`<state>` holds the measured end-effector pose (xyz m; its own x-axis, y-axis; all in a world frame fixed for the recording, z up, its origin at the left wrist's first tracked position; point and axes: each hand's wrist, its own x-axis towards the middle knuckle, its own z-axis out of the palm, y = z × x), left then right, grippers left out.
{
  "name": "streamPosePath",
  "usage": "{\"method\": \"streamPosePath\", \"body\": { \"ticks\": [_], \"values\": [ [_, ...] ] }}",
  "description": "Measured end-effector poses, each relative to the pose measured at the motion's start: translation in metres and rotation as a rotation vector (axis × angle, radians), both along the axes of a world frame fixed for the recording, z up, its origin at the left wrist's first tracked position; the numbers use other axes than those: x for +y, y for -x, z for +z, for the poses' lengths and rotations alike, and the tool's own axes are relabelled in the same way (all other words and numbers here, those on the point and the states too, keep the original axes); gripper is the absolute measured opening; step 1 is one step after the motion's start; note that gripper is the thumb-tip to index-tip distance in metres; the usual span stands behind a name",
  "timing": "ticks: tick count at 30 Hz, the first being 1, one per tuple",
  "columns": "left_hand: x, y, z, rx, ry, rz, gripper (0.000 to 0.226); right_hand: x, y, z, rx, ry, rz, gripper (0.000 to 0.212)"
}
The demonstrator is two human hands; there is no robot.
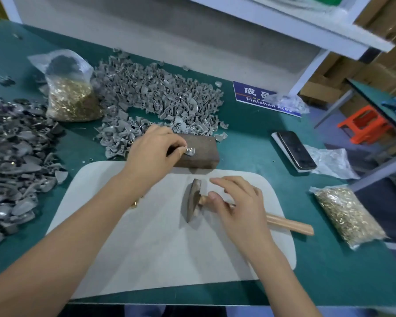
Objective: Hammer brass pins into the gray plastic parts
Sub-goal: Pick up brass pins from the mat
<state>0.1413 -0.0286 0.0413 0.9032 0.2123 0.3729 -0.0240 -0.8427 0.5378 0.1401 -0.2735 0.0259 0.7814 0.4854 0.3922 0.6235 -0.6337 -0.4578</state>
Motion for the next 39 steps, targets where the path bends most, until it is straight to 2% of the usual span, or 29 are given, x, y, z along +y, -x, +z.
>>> {"method": "streamPosePath", "body": {
  "ticks": [4,7,13,24,27,31,39],
  "values": [
    [-0.009,0.036,0.012,-0.110,0.013,-0.014,0.010,0.034,-0.011,0.027,0.092,-0.210,0.034,0.032],
    [-0.002,0.067,0.016,-0.175,0.061,0.029,0.007,0.071,-0.010,0.043,0.169,-0.255,0.121,0.027],
    [0.050,0.123,0.020,-0.210,0.018,0.230,0.011,0.151,0.005,0.054,0.173,-0.195,0.305,0.022],
    [0.152,0.208,0.009,-0.066,-0.065,0.559,0.016,0.296,0.058,0.047,0.173,0.013,0.585,0.011],
    [0.160,0.216,0.007,-0.024,-0.030,0.603,0.022,0.312,0.062,0.043,0.154,0.091,0.582,0.011],
    [0.159,0.213,0.009,-0.064,-0.006,0.622,0.031,0.319,0.062,0.036,0.179,0.116,0.582,0.010],
    [0.133,0.175,0.013,-0.107,0.017,0.459,0.028,0.273,0.034,0.033,0.145,0.073,0.506,0.010]
  ]
}}
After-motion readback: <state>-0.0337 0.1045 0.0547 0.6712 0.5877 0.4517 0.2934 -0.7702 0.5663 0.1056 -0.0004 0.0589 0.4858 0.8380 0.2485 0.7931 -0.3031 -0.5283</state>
